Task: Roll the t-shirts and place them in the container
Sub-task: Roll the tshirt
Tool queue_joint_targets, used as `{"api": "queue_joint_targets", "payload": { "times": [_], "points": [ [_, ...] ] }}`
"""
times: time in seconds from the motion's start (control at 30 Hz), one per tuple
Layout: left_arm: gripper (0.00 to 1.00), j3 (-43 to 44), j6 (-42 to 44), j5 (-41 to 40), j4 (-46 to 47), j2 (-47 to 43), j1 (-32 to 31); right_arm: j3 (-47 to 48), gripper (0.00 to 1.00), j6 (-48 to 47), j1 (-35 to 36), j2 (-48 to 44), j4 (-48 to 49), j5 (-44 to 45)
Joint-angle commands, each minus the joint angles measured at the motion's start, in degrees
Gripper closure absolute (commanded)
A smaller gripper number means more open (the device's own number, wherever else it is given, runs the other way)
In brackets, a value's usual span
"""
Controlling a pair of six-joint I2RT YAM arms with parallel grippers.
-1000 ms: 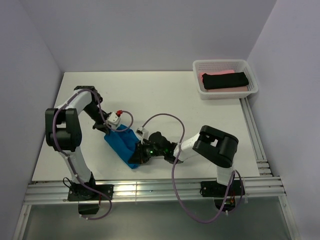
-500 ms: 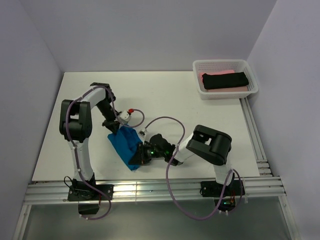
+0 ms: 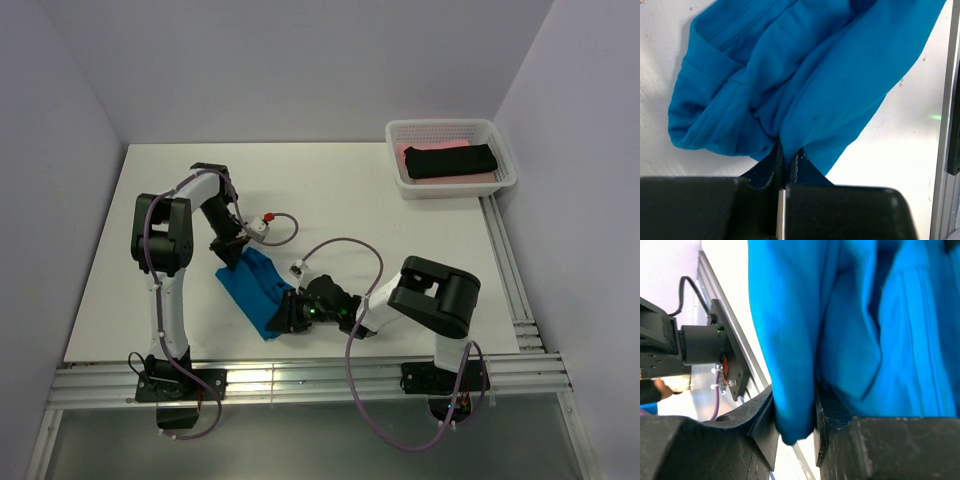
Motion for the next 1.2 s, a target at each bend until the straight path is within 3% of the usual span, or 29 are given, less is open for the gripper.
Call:
{"api": "queue_joint_targets", "payload": {
  "times": [0.0,0.17,0.37,0.5,0.57,0.7,0.73,0.83,1.0,1.17],
  "points": [
    [1.0,1.8,0.86,-4.34,8.34,1.44,0.29,-3.11,0.66,-0.48,1.68,-3.22,-9.37,0.87],
    [1.0,1.98,0.33,-4.52,8.34,1.96,0.2,-3.28,0.6,-1.88,2.82,-7.79,-14.2,4.72],
    [1.0,1.27,0.42,-4.08,8.34,1.7,-0.06,0.14,0.51,-10.12,5.63,-20.07,-34.4,18.77],
    [1.0,1.27,0.06,-4.17,8.34,1.35,-0.33,1.9,0.52,-14.27,6.87,-27.91,-45.38,24.77],
    [1.0,0.92,0.24,-3.99,8.34,0.65,-0.33,3.22,0.58,-15.76,6.78,-31.34,-47.34,25.92],
    [1.0,0.83,0.07,-4.17,8.34,0.12,-0.59,6.72,0.74,-18.05,6.78,-31.54,-43.67,21.36],
    [1.0,0.83,-0.11,-4.17,8.34,0.12,-0.68,10.04,0.83,-18.49,6.78,-28.4,-43.4,19.96],
    [1.0,1.18,-0.55,-3.99,8.34,-0.06,-0.77,18.21,0.99,-18.76,6.78,-19.8,-43.04,18.28],
    [1.0,0.92,-0.37,-3.03,8.34,-0.67,-0.77,23.08,1.0,-14.55,6.08,-10.8,-31.63,14.59],
    [1.0,0.75,-0.46,-2.59,8.34,-1.29,-0.77,18.96,1.0,-3.04,3.79,-4.91,-16.27,17.29]
  ]
}}
